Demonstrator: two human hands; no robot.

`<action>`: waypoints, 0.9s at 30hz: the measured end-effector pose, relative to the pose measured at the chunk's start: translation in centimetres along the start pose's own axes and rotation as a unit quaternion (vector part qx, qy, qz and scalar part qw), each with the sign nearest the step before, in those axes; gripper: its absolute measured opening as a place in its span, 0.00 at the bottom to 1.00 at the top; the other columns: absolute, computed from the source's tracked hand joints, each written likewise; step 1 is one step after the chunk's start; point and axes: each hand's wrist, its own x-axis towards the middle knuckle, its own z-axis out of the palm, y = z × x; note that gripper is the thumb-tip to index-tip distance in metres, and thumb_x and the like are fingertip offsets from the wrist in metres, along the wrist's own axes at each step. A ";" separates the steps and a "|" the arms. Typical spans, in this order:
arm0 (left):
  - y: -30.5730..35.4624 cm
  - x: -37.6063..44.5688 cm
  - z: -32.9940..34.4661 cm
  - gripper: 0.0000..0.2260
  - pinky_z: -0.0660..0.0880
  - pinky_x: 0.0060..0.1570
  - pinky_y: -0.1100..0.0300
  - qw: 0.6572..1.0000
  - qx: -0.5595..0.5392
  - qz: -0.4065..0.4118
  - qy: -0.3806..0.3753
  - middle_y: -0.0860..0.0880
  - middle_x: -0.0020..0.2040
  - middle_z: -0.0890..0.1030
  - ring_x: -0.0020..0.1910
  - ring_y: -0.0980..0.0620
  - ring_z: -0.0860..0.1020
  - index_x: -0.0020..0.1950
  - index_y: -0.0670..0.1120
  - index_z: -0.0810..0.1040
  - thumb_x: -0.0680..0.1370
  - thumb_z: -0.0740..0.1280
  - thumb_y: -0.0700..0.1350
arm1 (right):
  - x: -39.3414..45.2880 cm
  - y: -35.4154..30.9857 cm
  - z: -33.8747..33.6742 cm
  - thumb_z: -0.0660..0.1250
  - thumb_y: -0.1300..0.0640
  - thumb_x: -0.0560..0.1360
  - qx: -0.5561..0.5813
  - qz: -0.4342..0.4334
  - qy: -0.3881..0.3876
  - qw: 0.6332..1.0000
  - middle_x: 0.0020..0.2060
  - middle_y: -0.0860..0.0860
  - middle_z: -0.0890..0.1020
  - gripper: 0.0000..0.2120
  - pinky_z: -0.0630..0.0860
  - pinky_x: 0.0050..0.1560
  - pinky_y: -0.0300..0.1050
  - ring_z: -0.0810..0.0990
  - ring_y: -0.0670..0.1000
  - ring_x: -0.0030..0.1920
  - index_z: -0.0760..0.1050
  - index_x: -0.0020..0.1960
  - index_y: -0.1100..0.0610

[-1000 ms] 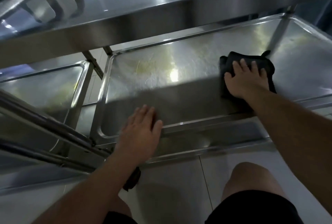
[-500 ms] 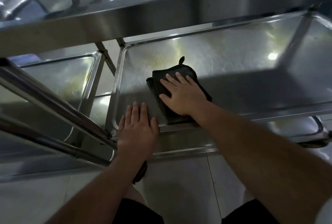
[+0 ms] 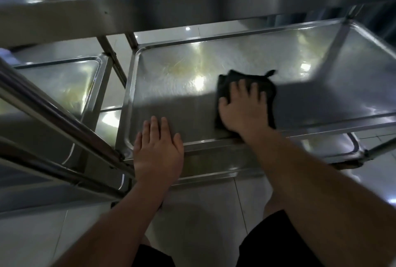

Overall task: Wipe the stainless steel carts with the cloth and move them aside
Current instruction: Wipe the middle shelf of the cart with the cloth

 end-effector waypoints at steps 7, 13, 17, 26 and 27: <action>-0.6 -0.5 0.0 0.36 0.49 0.83 0.48 0.997 -0.066 0.005 0.036 0.43 0.87 0.47 0.86 0.46 0.50 0.87 0.48 0.39 0.83 0.35 0.66 | -1.7 -8.1 2.0 0.42 0.35 0.85 -0.051 -0.295 -0.090 0.950 0.84 0.43 0.44 0.31 0.37 0.81 0.56 0.39 0.52 0.84 0.43 0.85 0.43; -0.3 -0.5 -0.2 0.35 0.49 0.83 0.48 0.998 -0.055 0.010 0.028 0.43 0.87 0.51 0.86 0.46 0.49 0.87 0.47 0.45 0.84 0.36 0.65 | -4.1 -4.1 1.4 0.40 0.28 0.79 -0.018 -0.295 -0.087 0.951 0.84 0.42 0.47 0.38 0.38 0.82 0.55 0.41 0.51 0.84 0.46 0.85 0.43; -0.2 -0.3 -0.1 0.31 0.47 0.83 0.49 0.999 -0.032 0.005 0.008 0.45 0.87 0.52 0.86 0.47 0.48 0.87 0.46 0.48 0.86 0.43 0.57 | -6.0 -0.6 0.6 0.38 0.17 0.72 -0.045 -0.341 -0.118 0.932 0.84 0.40 0.44 0.49 0.38 0.82 0.54 0.37 0.46 0.83 0.42 0.85 0.43; -0.5 -0.3 -1.0 0.31 0.44 0.83 0.48 0.999 -0.020 0.007 -0.043 0.44 0.87 0.49 0.86 0.46 0.46 0.87 0.44 0.47 0.86 0.47 0.55 | -6.7 2.8 -0.8 0.65 0.59 0.83 -0.098 -0.419 -0.161 0.888 0.84 0.45 0.43 0.43 0.37 0.81 0.47 0.38 0.50 0.83 0.39 0.85 0.47; -0.5 -0.2 -1.2 0.31 0.43 0.83 0.49 0.998 -0.024 0.004 -0.058 0.44 0.87 0.47 0.86 0.47 0.44 0.87 0.44 0.46 0.86 0.48 0.55 | -7.2 3.0 -0.9 0.63 0.63 0.82 -0.085 -0.414 -0.160 0.892 0.85 0.45 0.45 0.42 0.36 0.80 0.44 0.40 0.50 0.84 0.41 0.85 0.48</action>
